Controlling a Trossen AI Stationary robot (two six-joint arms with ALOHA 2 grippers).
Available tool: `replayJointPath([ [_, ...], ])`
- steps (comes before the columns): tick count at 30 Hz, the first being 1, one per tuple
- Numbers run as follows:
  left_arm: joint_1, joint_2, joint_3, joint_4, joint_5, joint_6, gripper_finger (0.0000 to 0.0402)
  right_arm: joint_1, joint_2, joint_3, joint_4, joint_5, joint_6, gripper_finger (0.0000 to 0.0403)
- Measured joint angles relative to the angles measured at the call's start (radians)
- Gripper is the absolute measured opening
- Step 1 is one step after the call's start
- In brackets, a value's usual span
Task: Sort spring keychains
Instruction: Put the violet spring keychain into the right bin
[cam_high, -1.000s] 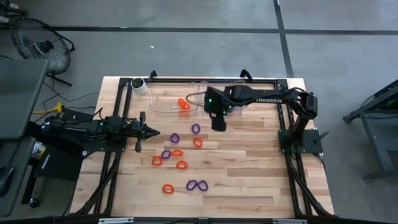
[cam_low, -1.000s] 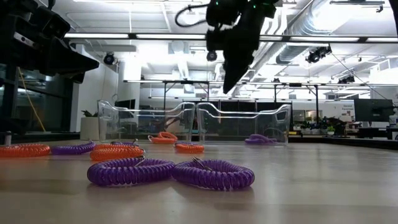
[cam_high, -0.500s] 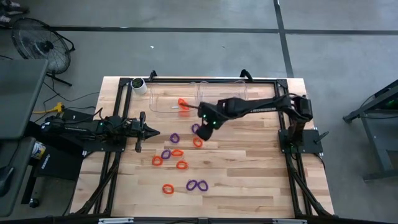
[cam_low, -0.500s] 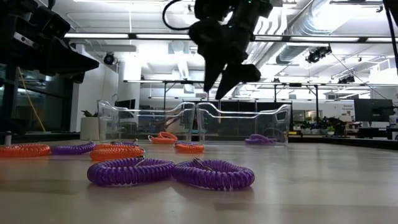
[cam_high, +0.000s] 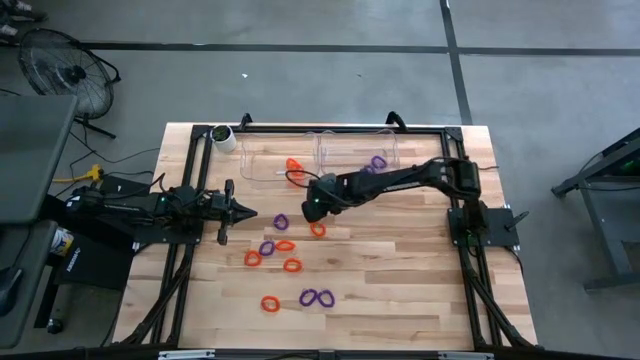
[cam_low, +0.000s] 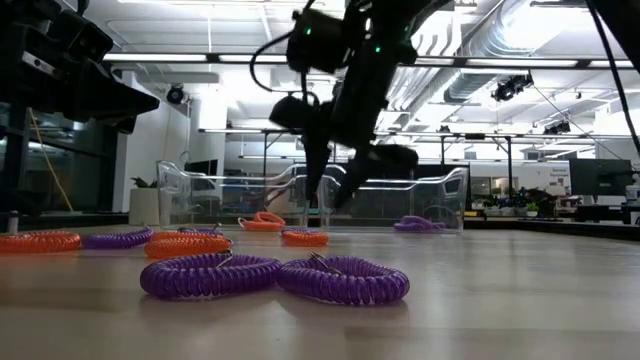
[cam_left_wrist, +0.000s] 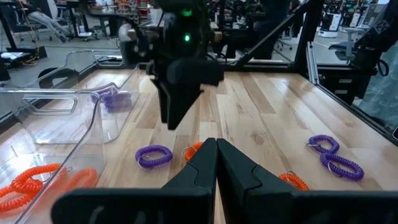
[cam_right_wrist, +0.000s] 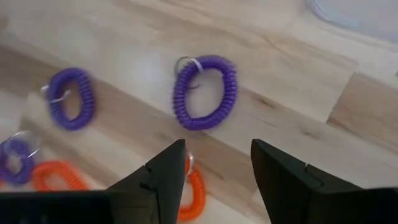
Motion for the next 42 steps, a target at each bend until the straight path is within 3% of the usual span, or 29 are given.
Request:
replayJointPath([
  [7,0.0,0.0,0.0,0.0,0.0,0.0,0.0003,-0.007,0.045,0.0,0.061,-0.04,0.004,0.0185],
  [18,0.0,0.0,0.0,0.0,0.0,0.0,0.0003,-0.046,0.055,0.0,0.077,-0.026,0.038,0.0255],
  [32,0.0,0.0,0.0,0.0,0.0,0.0,0.0003,-0.084,0.087,0.006,0.071,-0.072,0.094,0.0257],
  [42,0.0,0.0,0.0,0.0,0.0,0.0,0.0003,-0.09,0.189,0.149,-0.033,-0.134,0.022,0.0257],
])
